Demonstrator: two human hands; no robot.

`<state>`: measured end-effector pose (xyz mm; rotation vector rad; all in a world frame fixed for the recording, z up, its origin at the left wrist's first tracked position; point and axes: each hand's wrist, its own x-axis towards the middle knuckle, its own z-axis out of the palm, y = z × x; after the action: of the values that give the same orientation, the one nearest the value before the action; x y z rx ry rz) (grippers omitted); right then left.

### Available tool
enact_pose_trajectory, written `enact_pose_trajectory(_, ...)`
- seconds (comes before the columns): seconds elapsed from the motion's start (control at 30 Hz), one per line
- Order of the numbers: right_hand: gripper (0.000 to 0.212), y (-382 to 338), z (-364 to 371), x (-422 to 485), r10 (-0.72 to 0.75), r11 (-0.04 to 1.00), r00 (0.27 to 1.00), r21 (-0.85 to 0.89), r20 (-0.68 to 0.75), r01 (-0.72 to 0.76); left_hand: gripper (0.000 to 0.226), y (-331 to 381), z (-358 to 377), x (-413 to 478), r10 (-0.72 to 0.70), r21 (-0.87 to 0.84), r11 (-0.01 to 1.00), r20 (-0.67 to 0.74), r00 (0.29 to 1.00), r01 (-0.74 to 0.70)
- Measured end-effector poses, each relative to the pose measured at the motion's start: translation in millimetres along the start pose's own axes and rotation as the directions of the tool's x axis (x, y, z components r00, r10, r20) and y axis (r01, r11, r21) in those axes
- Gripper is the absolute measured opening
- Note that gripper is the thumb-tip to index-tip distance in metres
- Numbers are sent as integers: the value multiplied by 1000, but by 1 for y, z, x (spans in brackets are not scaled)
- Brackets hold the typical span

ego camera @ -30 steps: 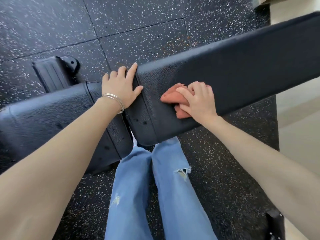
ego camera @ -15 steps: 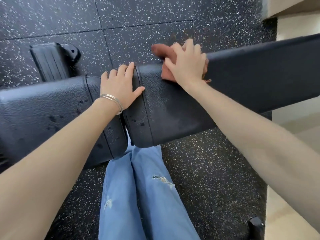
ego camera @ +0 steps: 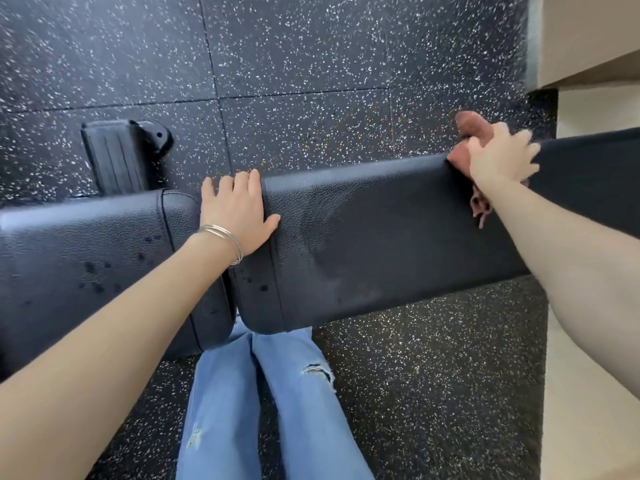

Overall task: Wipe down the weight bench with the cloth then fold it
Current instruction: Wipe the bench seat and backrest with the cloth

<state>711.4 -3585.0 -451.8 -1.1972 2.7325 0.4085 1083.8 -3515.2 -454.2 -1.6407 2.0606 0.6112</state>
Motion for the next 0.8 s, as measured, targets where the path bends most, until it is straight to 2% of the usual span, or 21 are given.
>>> enact_pose_trajectory(0.07,41,-10,-2,-13,-74,997,997,-12,2,74,80,4,-2,0,-17,-19,1000,15,1000,17)
enact_pose_trajectory(0.13,37,-27,-2,-40,-266,964,964,3,-9,266,81,8,-4,-1,-49,-41,998,30,998,50)
enact_pose_trajectory(0.23,31,-54,6,-98,-582,813,813,21,-28,583,86,14,-7,2,-121,-82,988,111,987,130)
enact_pose_trajectory(0.3,33,-61,11,-117,-685,728,728,20,-5,685,91,21,-10,5,-154,-71,983,171,973,168)
enact_pose_trajectory(0.33,34,-59,12,-113,-692,722,722,33,10,691,93,24,-11,6,-165,-57,982,185,969,178)
enact_pose_trajectory(0.43,35,-36,9,-66,-594,804,804,39,19,593,91,27,-11,6,-180,7,983,160,971,181)
enact_pose_trajectory(0.5,37,-9,4,-20,-436,900,900,-19,0,436,89,26,-10,4,-178,32,984,148,973,175)
enact_pose_trajectory(0.57,40,27,-3,28,-258,961,966,-106,-1,256,89,26,-7,5,-180,33,984,132,975,177)
enact_pose_trajectory(0.63,44,61,-8,66,-91,984,996,-149,23,93,89,26,-4,4,-184,21,983,116,976,182)
enact_pose_trajectory(0.7,45,76,-8,81,15,990,999,-137,30,-11,89,26,-1,2,-186,6,983,104,977,186)
enact_pose_trajectory(0.8,42,64,-1,64,6,997,1000,-74,-5,-6,90,26,-1,1,-176,4,984,101,979,176)
